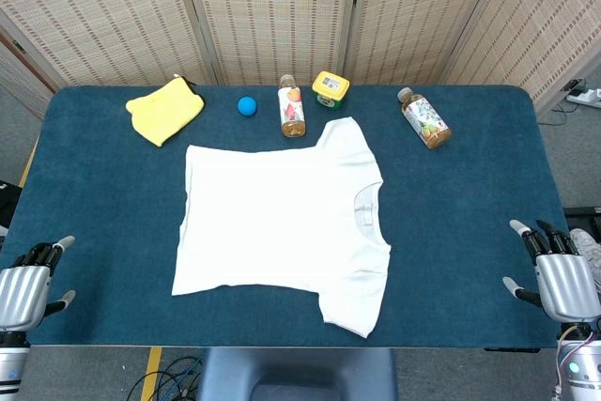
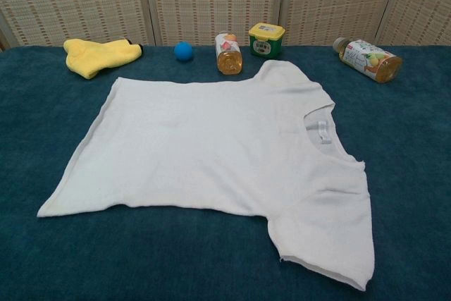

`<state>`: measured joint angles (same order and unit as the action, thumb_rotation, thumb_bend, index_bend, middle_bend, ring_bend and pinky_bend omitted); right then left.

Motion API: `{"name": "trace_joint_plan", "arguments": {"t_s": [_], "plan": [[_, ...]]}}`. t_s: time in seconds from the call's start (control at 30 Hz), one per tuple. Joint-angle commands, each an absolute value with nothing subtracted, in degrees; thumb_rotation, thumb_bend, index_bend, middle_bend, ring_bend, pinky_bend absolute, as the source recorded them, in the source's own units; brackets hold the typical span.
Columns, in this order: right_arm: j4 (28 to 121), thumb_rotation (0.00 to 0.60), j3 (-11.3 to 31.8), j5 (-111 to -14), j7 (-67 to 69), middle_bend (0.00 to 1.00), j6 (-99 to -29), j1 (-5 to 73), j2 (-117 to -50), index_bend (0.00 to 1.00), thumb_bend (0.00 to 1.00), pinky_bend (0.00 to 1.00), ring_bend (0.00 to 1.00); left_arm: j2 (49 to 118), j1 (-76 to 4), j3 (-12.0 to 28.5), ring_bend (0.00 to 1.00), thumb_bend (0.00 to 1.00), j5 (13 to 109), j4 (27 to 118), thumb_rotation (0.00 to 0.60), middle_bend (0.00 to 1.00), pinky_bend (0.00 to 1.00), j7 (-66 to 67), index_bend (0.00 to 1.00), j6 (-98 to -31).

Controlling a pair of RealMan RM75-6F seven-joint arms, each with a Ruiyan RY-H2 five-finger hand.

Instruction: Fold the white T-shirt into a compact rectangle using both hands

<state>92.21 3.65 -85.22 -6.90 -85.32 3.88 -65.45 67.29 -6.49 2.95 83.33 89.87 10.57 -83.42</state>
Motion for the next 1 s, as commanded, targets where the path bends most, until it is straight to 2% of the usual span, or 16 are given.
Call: {"name": "trace_joint_plan", "arguments": {"t_s": [0.03,0.3,0.5,0.7,0.8,0.87,1.0], "plan": [[92.14,0.600,3.68,-85.18,-6.83,0.26,-85.27,3.92,-65.55,0.15,0.14,0.20,0.17,67.24,-6.60,2.96,0.24,0.17,83.37,89.86,0.600,0.30,0.40,10.47,0.21,-83.33],[92.13,0.600,3.50,-85.79,-6.30,0.26,-85.54,3.82,-65.33,0.15,0.14,0.20,0.17,67.07,-6.57,2.80,0.24,0.16,85.01,89.78,0.600,0.30,0.40,9.46,0.22,-84.49],[91.84,0.600,4.11,-87.12,-5.83,0.26,-87.05,3.94,-64.92,0.15,0.14,0.20,0.17,67.00,-7.75,2.28,0.25,0.17,88.67,88.45,0.600,0.30,0.40,6.97,0.27,-84.65],[92.22,0.600,4.93,-87.96,-5.71,0.26,-88.03,4.35,-63.95,0.14,0.14,0.20,0.17,68.03,-10.76,1.34,0.35,0.16,93.57,86.14,0.600,0.35,0.40,4.71,0.33,-82.75],[92.54,0.600,4.91,-87.96,-5.79,0.26,-87.83,4.46,-63.94,0.14,0.15,0.20,0.17,69.26,-12.41,0.45,0.40,0.17,95.61,85.16,0.600,0.41,0.40,3.90,0.36,-80.91],[92.58,0.600,4.79,-87.91,-5.75,0.26,-87.63,4.48,-64.07,0.14,0.15,0.20,0.17,70.18,-13.45,-0.26,0.43,0.17,96.70,84.12,0.600,0.45,0.43,3.13,0.38,-79.47],[92.59,0.600,4.74,-87.70,-5.74,0.26,-87.47,4.47,-64.19,0.15,0.15,0.20,0.17,71.97,-15.79,-1.54,0.49,0.17,98.69,81.69,0.600,0.52,0.58,2.67,0.39,-76.32]]}}
